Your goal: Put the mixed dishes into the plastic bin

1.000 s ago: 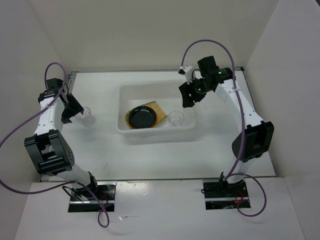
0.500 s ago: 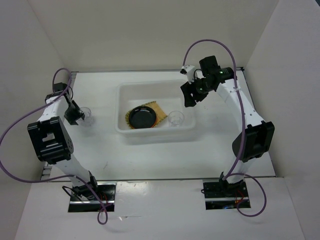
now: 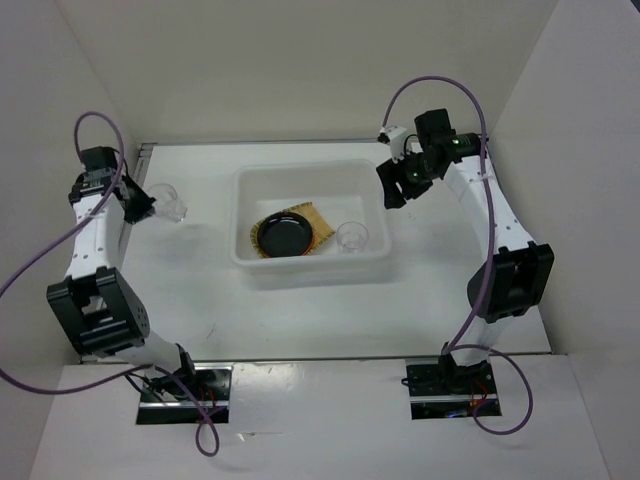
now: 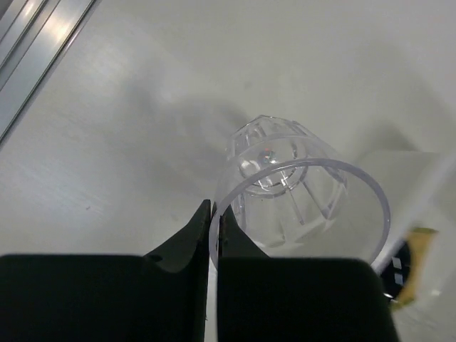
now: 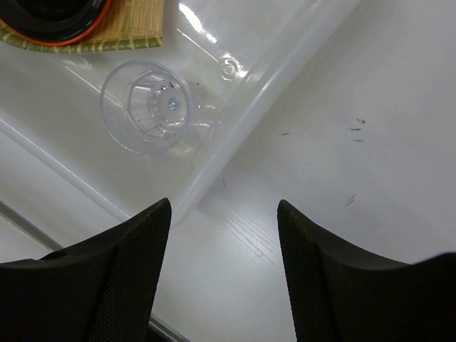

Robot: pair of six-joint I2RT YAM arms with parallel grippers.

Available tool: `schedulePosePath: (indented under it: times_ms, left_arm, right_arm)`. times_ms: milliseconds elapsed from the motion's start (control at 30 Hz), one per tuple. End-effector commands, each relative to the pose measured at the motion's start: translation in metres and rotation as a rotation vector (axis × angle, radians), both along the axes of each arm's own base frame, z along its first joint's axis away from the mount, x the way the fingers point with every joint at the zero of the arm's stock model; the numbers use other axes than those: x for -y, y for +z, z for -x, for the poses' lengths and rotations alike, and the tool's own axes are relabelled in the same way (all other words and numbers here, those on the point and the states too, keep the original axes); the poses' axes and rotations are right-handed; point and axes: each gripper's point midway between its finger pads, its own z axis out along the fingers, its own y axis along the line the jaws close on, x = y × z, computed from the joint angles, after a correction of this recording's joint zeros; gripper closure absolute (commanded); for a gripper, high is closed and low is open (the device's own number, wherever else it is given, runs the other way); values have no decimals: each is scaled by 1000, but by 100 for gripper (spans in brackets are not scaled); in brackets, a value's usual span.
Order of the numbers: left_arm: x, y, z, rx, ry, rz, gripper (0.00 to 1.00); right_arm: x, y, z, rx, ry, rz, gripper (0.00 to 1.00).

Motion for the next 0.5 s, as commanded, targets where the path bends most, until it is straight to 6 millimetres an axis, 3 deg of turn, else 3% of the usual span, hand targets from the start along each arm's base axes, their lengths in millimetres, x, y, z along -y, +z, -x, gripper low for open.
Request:
schedulePosePath:
  times_ms: [0, 67, 133, 167, 200, 233, 267, 300, 367, 400, 433, 467]
  left_arm:
    - [24, 129, -37, 431, -63, 66, 100]
    - [54, 182, -55, 623, -188, 92, 100]
    - [97, 211, -67, 751, -372, 173, 100]
    - [111, 235, -69, 798, -427, 174, 100]
    - [124, 245, -75, 817, -494, 144, 100]
    - [134, 238, -88, 792, -533, 144, 100]
    - [159, 236, -89, 765, -598, 155, 100]
    - [167, 243, -101, 772, -644, 129, 100]
    - [200, 237, -108, 752, -727, 153, 100]
    - [211, 218, -121, 709, -764, 155, 100]
    - [216, 223, -126, 686, -754, 112, 100]
    - [240, 215, -128, 645, -796, 97, 100]
  right_arm:
    - [7, 17, 5, 39, -13, 4, 33]
    - [7, 18, 5, 48, -13, 2, 33]
    - [7, 18, 5, 48, -13, 2, 33]
    - [11, 15, 5, 39, -23, 4, 33]
    - [11, 15, 5, 39, -23, 4, 33]
    - [11, 15, 5, 39, -23, 4, 33]
    - [9, 16, 3, 48, -18, -5, 33]
    - [9, 12, 5, 37, -18, -3, 33]
    - [9, 12, 5, 33, -25, -7, 33]
    - [9, 9, 6, 24, -25, -5, 33]
    - [13, 9, 5, 24, -34, -5, 33]
    - [13, 9, 5, 24, -34, -5, 33]
